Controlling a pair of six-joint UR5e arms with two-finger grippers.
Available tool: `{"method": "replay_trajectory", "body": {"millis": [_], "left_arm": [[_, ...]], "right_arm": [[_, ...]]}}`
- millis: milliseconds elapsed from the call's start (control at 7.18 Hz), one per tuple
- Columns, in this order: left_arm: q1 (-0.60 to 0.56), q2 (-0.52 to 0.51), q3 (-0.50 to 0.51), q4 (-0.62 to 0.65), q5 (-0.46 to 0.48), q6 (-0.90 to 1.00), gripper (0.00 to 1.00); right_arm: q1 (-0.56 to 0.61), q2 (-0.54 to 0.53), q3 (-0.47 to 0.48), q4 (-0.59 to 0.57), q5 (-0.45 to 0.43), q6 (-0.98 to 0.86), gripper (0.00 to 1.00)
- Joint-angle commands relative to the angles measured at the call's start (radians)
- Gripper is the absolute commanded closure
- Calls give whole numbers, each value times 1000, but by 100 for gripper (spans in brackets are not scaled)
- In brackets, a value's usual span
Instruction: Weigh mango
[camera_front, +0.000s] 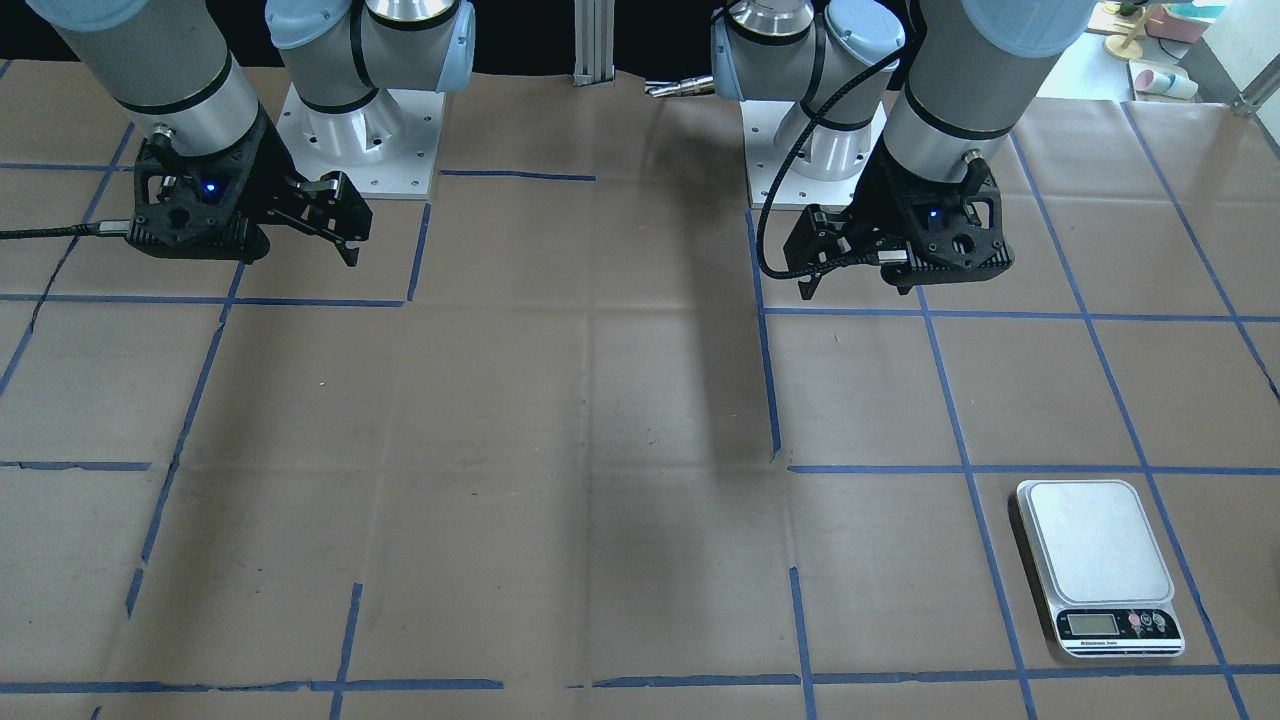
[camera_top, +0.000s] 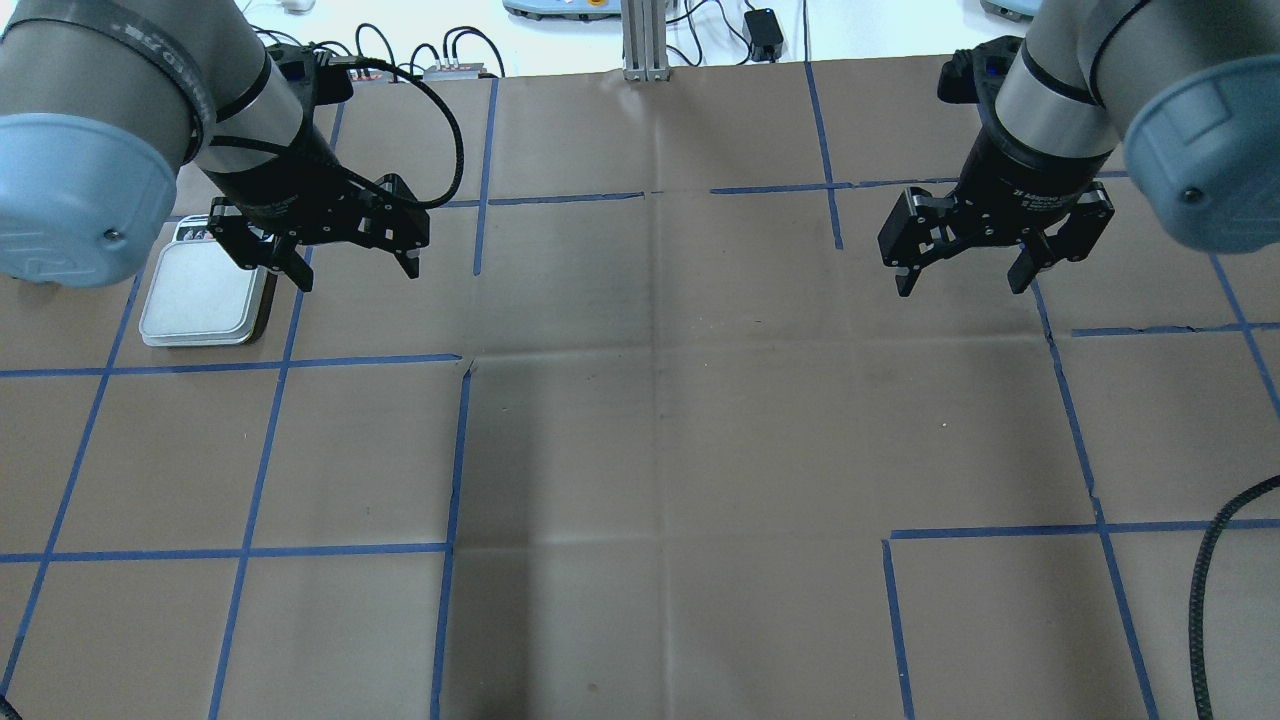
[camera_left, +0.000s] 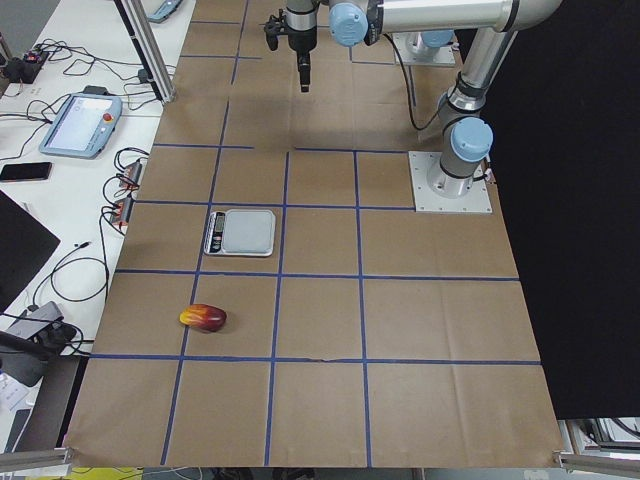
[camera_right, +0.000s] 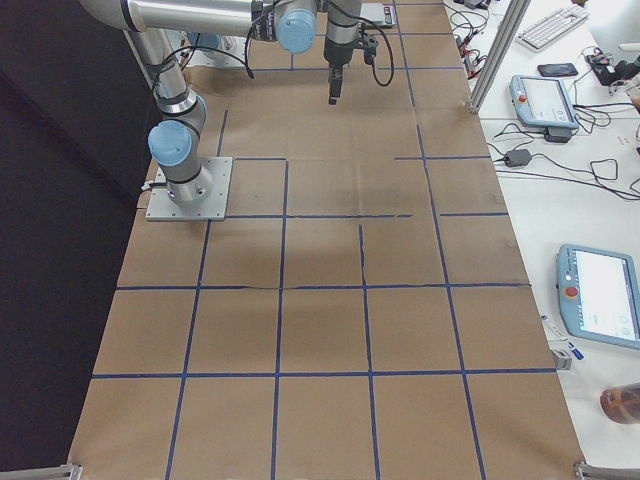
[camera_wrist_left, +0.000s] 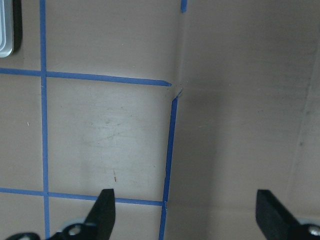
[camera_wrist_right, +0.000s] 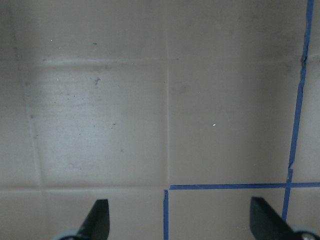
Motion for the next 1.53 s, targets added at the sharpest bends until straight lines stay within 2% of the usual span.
{"method": "replay_trajectory", "body": {"millis": [0, 139, 418, 557, 835, 1114, 1392], "left_arm": [[7, -12, 32, 0, 0, 0, 0], [16, -48, 85, -2, 2, 8, 0], [154, -142, 208, -26, -6, 61, 0], [230, -174, 250, -34, -6, 149, 0], [416, -305, 366, -27, -1, 411, 0], [574, -524, 591, -20, 3, 715, 0], [692, -797, 932, -33, 0, 939, 0]], "right_arm": [[0, 0, 0, 0, 0, 0, 0], [0, 0, 0, 0, 0, 0, 0], [0, 0, 0, 0, 0, 0, 0], [0, 0, 0, 0, 0, 0, 0], [0, 0, 0, 0, 0, 0, 0], [0, 0, 0, 0, 0, 0, 0], [0, 0, 0, 0, 0, 0, 0]]}}
